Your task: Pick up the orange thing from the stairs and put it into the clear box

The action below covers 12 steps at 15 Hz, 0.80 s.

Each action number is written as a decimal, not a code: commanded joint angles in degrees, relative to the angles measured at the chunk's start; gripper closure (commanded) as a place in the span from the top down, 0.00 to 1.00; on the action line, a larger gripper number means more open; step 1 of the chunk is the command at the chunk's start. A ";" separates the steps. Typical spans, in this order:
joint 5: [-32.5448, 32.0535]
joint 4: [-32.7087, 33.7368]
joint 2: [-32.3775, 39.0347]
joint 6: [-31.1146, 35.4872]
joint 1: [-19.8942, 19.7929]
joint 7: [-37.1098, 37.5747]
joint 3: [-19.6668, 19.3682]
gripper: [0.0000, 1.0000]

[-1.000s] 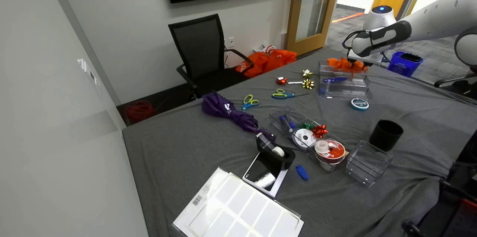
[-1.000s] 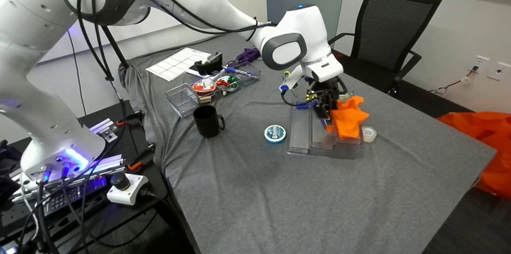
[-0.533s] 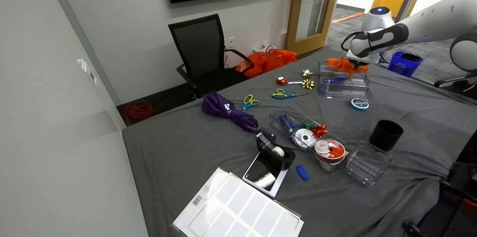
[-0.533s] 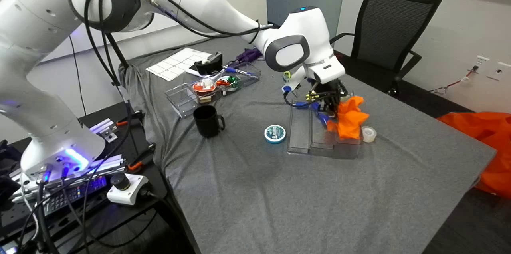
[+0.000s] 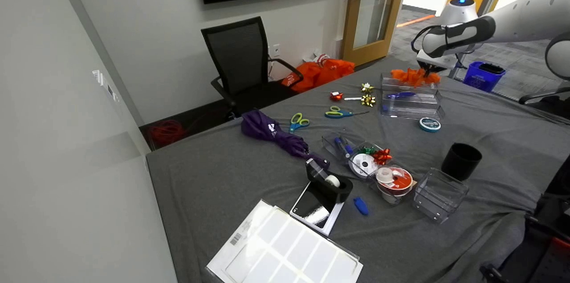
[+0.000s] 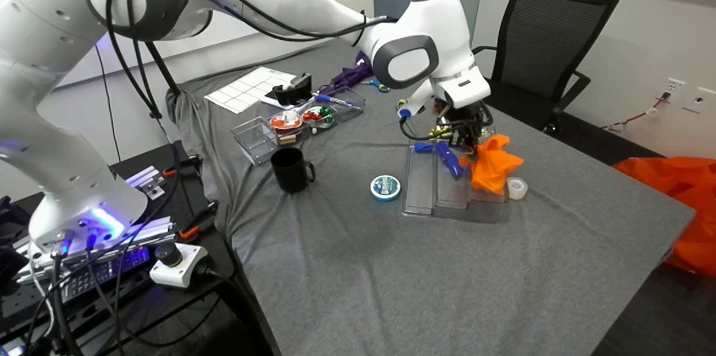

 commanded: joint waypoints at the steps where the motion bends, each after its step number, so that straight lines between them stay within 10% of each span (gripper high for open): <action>1: 3.65 -5.35 -7.61 -2.37 -2.09 -6.78 4.58 0.00; 12: 22.54 -30.56 -26.24 -3.57 -11.27 -43.28 21.13 0.00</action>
